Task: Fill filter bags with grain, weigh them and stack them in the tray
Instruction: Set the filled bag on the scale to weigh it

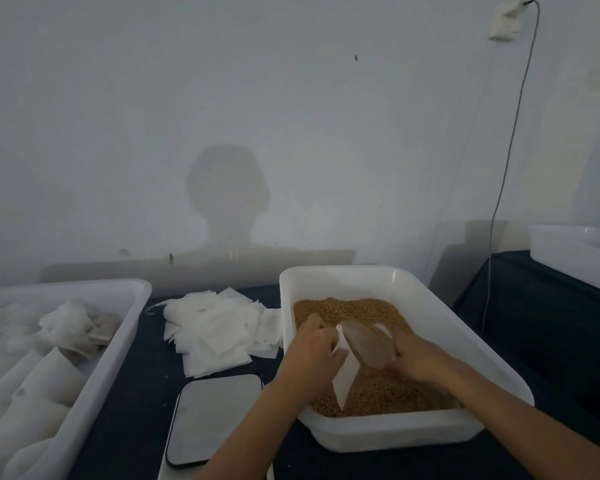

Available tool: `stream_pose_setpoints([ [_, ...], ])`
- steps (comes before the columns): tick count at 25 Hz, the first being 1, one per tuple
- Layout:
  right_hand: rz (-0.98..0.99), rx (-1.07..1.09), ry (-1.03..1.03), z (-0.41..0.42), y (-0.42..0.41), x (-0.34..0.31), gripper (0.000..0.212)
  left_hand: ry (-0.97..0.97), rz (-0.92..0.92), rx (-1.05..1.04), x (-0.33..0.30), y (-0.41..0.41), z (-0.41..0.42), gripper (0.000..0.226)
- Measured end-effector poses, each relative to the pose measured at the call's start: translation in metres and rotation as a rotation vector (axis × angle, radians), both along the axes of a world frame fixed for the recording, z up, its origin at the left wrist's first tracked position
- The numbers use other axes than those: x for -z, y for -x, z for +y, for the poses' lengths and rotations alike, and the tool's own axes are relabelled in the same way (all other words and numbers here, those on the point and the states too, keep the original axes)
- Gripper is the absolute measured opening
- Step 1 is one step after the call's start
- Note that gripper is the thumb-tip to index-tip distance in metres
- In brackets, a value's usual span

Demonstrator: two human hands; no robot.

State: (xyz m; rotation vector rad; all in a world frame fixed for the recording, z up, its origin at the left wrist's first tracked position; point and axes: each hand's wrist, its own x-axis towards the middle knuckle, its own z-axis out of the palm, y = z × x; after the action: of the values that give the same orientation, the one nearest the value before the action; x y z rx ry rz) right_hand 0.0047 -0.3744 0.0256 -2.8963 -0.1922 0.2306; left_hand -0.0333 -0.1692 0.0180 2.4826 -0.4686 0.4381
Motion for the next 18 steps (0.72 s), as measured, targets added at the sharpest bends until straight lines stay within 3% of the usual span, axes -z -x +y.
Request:
stream_pose_setpoints([
  [2, -0.025, 0.023, 0.134, 0.004, -0.005, 0.002, 0.061, -0.001, -0.116, -0.026, 0.000, -0.001, 0.008, 0.024],
  [6, -0.020, 0.026, 0.326, 0.001, -0.013, 0.006, 0.035, -0.058, -0.255, -0.008, -0.001, 0.002, 0.025, 0.021],
  [12, -0.024, -0.012, 0.378, -0.011, -0.017, -0.020, 0.045, -0.176, -0.067, 0.179, -0.005, 0.005, 0.030, 0.026],
  [18, -0.062, -0.043, 0.467, -0.019, -0.042, -0.049, 0.013, -0.195, 0.116, 0.238, -0.009, 0.005, 0.019, 0.027],
])
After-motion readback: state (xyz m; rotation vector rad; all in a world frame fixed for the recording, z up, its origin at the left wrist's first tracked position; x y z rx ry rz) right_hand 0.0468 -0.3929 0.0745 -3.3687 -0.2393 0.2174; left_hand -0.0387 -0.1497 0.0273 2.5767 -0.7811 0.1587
